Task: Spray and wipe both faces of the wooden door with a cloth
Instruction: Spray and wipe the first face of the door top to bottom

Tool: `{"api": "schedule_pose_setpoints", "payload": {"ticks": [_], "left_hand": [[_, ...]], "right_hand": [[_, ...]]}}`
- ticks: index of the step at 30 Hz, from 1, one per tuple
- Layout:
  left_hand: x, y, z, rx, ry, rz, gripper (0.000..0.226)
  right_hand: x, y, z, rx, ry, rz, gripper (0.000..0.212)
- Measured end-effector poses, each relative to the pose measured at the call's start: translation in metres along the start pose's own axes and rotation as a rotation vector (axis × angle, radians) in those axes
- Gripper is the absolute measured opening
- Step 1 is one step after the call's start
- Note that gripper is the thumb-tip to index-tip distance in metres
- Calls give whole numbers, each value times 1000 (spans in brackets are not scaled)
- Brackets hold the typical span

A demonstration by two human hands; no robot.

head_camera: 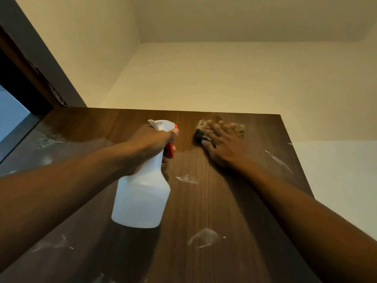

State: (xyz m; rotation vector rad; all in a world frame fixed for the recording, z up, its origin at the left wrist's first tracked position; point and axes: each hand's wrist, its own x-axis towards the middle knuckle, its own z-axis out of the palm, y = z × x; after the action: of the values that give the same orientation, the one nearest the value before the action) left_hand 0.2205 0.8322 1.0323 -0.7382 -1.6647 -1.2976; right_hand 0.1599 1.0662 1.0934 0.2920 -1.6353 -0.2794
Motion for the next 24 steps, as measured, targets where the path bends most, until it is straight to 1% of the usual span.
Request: {"api": "schedule_pose_setpoints", "payload": {"ticks": [3,5,7,9,12,14,16,20,22,24], "left_hand": [[-5,2,19,-8,-25,13,39],[-6,6,23,2,-14,30,39],[-5,12,28,37,0,43,39],[-4,19,33,72,16,57,40],[-5,29,44,72,4,46,46],[-7,33,50,59,-18,51,47],[-11,35,57,43,-34,56,43],[-22,34,64,27,-52,55,36],[-26,33,64,31,-64,61,31],[-29,32,63,45,-65,67,30]], "right_hand": [[20,39,-13,-7,25,209,59],[46,36,-14,2,24,266,60],[63,24,-12,1,21,231,59],[63,16,-10,1,-1,126,59],[29,22,-11,3,-54,-41,59],[-3,36,-8,-4,-66,-80,60],[-27,61,-8,2,-25,-9,60],[-23,120,-19,-9,160,290,55],[-3,132,-25,11,144,432,57],[17,131,-27,25,96,490,58]]}}
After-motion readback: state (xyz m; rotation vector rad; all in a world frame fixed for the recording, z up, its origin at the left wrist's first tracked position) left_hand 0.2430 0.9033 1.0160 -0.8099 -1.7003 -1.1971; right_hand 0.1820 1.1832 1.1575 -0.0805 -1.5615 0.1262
